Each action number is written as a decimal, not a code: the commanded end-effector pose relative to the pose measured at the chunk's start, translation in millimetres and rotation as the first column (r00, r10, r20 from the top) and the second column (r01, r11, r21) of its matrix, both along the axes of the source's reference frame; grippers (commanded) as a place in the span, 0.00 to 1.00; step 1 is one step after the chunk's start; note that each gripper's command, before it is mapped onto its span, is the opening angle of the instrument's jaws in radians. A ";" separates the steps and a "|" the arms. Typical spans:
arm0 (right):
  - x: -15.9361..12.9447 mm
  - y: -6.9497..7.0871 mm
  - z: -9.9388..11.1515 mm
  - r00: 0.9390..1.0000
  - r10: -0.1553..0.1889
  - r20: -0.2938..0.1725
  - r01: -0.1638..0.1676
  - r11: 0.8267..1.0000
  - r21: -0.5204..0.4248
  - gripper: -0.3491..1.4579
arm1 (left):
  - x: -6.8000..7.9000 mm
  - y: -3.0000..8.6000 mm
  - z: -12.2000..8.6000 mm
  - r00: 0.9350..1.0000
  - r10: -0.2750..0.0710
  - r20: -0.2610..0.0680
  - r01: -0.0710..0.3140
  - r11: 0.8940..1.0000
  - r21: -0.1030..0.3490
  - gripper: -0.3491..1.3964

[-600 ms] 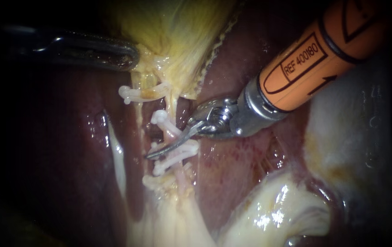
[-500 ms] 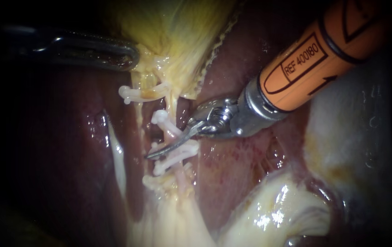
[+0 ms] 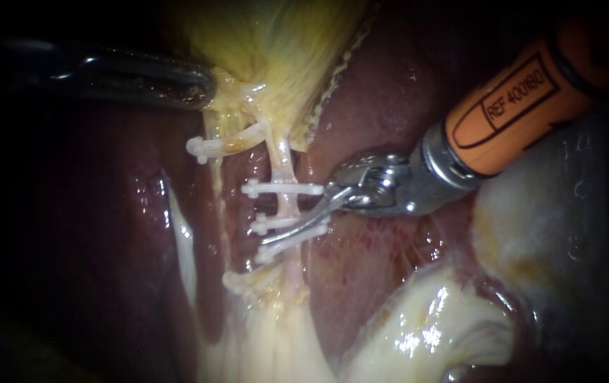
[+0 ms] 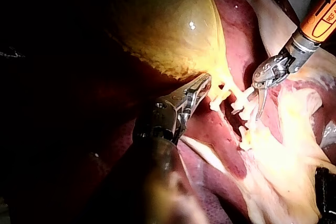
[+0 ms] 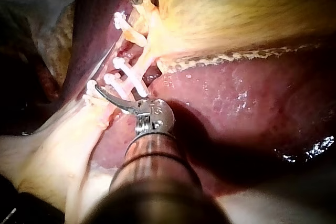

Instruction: Go to the cutting position right tube

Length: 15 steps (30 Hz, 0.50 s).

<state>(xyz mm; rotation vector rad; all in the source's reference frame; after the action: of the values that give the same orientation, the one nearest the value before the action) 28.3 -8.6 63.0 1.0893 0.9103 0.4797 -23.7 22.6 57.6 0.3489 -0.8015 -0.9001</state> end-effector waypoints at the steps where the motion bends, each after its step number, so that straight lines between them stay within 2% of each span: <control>1: -0.2 0.0 0.0 1.000 0.003 -0.002 -0.003 1.000 -0.007 0.94 | 0.0 0.0 0.0 1.000 0.000 0.001 0.000 1.000 0.001 0.00; 7: -0.8 -0.1 -0.1 0.999 0.026 -0.020 -0.026 1.000 -0.008 0.97 | 0.0 0.0 0.0 1.000 0.000 0.001 0.000 1.000 0.002 0.00; 15: -0.2 0.2 0.1 0.998 0.050 -0.047 -0.050 0.999 0.007 0.98 | 0.1 0.0 0.0 1.000 0.000 0.001 0.000 1.000 0.002 0.00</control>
<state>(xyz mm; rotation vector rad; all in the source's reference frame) 28.2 -8.4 63.1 1.0899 0.9842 0.5012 -23.7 22.7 57.6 0.3509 -0.8020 -0.9006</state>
